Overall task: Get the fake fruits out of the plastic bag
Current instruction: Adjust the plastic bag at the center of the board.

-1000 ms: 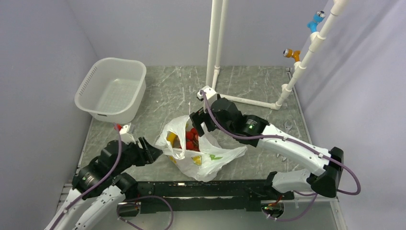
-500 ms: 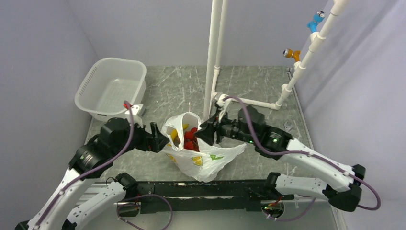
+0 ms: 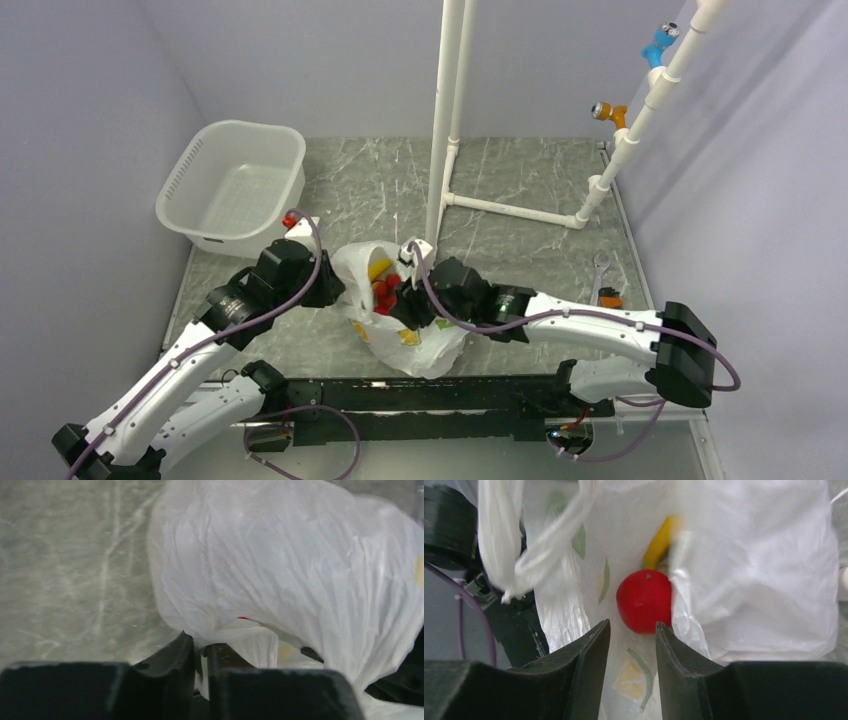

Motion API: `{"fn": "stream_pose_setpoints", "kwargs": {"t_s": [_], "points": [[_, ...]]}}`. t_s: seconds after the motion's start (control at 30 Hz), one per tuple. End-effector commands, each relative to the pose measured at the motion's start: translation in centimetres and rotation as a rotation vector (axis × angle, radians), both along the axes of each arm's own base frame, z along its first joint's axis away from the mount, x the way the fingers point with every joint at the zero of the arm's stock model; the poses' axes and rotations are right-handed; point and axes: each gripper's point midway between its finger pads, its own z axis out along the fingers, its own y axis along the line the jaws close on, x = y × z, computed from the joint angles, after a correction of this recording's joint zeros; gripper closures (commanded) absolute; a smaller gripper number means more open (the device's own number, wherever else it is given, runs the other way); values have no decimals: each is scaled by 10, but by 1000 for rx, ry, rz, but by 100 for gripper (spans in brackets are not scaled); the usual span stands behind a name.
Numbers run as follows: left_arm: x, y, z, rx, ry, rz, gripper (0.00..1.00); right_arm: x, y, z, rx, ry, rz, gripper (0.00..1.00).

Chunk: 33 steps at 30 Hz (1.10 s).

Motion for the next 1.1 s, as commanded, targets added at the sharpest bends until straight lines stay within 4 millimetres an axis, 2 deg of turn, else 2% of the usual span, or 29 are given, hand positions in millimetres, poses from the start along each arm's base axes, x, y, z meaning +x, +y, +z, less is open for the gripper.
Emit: {"fn": "stream_pose_setpoints", "kwargs": {"t_s": [0.0,0.03,0.13,0.27,0.33,0.43,0.57,0.67,0.73,0.77,0.83,0.9,0.93,1.0,1.03,1.07], "points": [[21,35,-13,41,-29,270,95,-3,18,-6,95,-20,-79,61],[22,39,-13,31,-43,295,100,-9,21,-10,112,-8,-76,63],[26,46,-10,-32,-109,342,100,-25,31,-35,130,37,-53,65],[33,53,-14,-86,-107,390,100,-42,49,-76,46,59,-9,68],[38,53,-21,-90,-88,383,100,-49,55,-94,-14,47,9,70],[44,57,-39,-34,-27,383,100,-54,54,-115,-75,33,2,70],[44,72,-69,93,87,399,100,-47,38,-117,-99,16,-59,65],[34,73,-83,103,145,398,100,-43,23,-107,-88,-5,-92,50],[27,73,-89,81,157,400,100,-39,13,-97,-74,-17,-126,46],[22,74,-91,69,167,403,91,-37,8,-94,-73,-20,-143,45],[14,73,-89,37,176,402,64,-34,-2,-90,-72,-30,-173,41],[7,65,-79,-23,160,369,41,-31,-10,-86,-60,-40,-199,37],[4,58,-69,-68,141,340,33,-30,-13,-83,-49,-42,-212,36],[-3,51,-46,-131,97,301,10,-30,-18,-81,-29,-42,-224,31],[-7,51,-34,-147,77,291,2,-30,-20,-81,-24,-40,-227,30],[-13,52,-22,-161,54,276,1,-29,-22,-80,-17,-41,-233,29]]}}
